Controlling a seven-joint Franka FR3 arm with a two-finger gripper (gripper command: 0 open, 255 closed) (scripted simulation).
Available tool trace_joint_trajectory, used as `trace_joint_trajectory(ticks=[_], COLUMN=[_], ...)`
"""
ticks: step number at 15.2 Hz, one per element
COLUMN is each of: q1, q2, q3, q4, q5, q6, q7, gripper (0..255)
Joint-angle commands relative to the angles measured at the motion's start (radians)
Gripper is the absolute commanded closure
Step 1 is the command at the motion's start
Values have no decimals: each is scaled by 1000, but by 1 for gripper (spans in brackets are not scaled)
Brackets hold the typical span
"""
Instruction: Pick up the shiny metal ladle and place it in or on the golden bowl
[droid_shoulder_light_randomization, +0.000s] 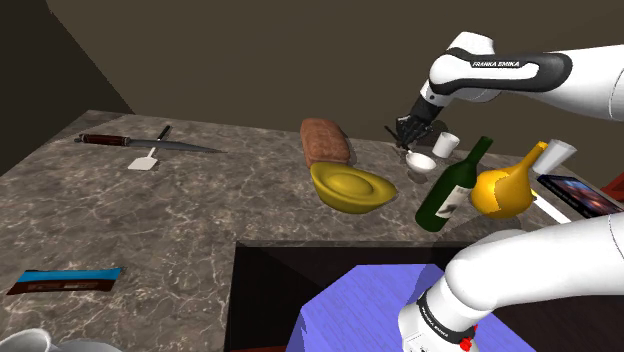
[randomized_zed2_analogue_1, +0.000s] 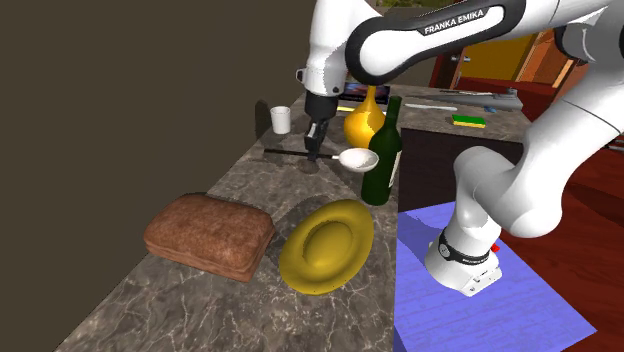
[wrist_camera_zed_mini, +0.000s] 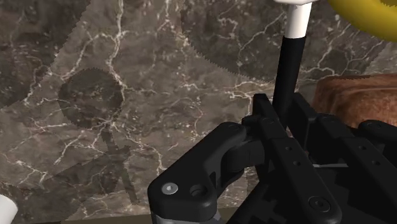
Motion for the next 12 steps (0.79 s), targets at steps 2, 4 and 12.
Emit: trace_joint_trajectory(ticks=[2,4,12], q1=[22,37,113], q2=[-39,-62,-107], q3=[66,108,276], q4=[-43,-64,-101], q5=[12,23,84], q6=[4,2,-3], q7=[84,135,338], gripper=[255,255,255])
